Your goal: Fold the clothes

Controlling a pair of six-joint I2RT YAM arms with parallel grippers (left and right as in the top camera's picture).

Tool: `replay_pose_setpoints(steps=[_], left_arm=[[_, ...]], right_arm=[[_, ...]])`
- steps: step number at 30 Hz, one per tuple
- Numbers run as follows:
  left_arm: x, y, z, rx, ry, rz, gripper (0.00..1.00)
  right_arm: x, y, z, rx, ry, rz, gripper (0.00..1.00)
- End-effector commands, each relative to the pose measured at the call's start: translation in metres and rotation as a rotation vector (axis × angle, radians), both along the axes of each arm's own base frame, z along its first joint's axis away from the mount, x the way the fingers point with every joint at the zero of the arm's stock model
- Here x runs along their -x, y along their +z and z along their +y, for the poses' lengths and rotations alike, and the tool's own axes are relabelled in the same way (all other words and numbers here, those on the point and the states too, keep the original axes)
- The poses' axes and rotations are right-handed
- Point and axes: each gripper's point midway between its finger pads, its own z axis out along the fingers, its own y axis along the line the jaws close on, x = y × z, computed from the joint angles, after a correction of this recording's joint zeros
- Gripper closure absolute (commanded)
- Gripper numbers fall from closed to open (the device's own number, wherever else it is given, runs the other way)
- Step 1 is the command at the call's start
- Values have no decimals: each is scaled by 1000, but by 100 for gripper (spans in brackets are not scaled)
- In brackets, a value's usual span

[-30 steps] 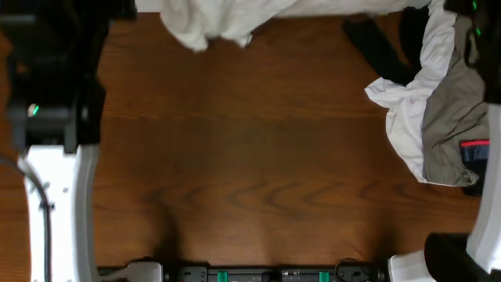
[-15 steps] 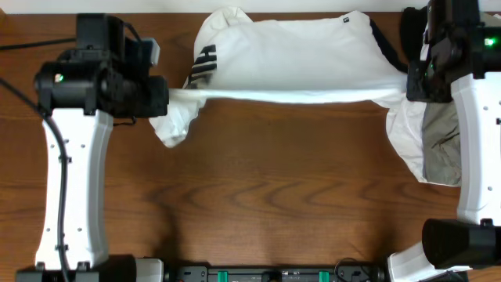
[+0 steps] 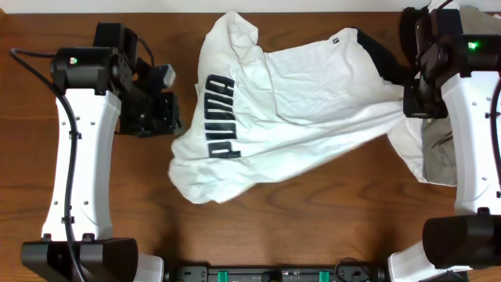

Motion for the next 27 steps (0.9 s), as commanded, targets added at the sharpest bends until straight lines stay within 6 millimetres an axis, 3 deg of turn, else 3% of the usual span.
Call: replay_pose_setpoints(steps=[1,7,13,20,27], left_arm=[[4,3,-6,51,-27,11,67],[4,-2,9,-45,-6,15,65],[10,-24,37,-205,200,118,61],[32,-83,36,-218,292,286,59],[46,-145,36,-225,314,336,60]], right_arm=[[3,6,-13,40,-30,-13,97],[5,6,-22,40,-58,-15,98],[5,6,-23,37,-60,-18,98],[5,6,-23,36,-61,-19,98],[4,6,-22,32,-61,-21,98]])
